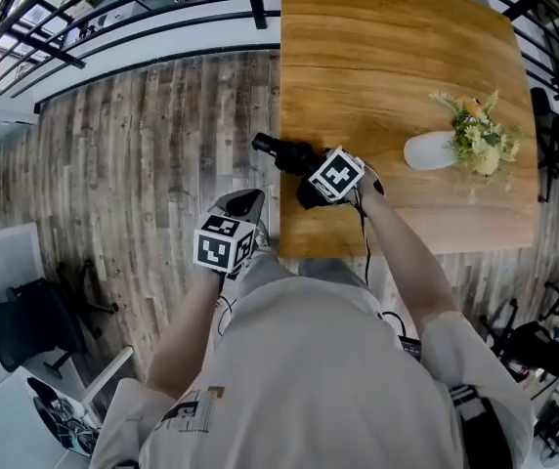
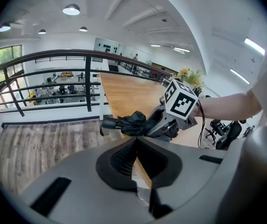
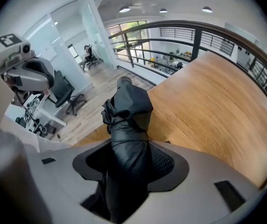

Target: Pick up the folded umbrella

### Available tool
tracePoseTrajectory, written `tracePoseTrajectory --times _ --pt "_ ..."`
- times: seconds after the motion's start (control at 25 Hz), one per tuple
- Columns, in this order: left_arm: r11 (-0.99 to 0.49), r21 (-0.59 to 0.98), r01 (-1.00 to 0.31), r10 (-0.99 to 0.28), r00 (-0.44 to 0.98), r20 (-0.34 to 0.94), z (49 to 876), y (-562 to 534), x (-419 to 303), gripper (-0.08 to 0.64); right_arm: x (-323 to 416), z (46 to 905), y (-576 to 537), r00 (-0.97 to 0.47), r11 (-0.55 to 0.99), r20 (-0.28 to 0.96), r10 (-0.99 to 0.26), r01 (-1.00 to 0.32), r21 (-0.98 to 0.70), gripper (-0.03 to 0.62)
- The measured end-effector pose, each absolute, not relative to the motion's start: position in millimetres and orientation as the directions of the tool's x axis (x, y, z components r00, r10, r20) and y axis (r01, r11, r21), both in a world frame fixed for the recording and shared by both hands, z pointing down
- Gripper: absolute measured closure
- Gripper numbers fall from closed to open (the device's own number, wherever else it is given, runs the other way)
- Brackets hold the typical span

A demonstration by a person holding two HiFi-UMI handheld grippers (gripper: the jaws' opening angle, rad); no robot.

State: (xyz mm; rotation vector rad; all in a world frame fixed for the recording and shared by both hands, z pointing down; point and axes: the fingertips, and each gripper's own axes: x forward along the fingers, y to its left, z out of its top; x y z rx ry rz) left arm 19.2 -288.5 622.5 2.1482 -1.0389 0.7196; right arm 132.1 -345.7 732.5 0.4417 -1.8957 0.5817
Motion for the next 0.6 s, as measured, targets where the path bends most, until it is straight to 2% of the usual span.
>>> tracePoseTrajectory --times 0.12,0.32,0.6 --pt "-0.478 0.295 -0.828 -0.506 0.533 0.678 605 -288 7 0.541 130 712 -342 -0.456 0.743 0.887 -0.074 -0.618 -0.256 0.347" --pt "-0.469 0.264 -0.843 -0.592 0.522 0.614 562 -296 -18 0.541 107 626 -354 -0.652 0.659 0.725 -0.223 -0.649 -0.38 0.347" --pt "-0.505 0.132 -0.853 -0.727 0.503 0.468 465 -325 -54 0.541 81 453 -363 -0.764 0.744 0.474 -0.437 -0.603 -0.286 0.345"
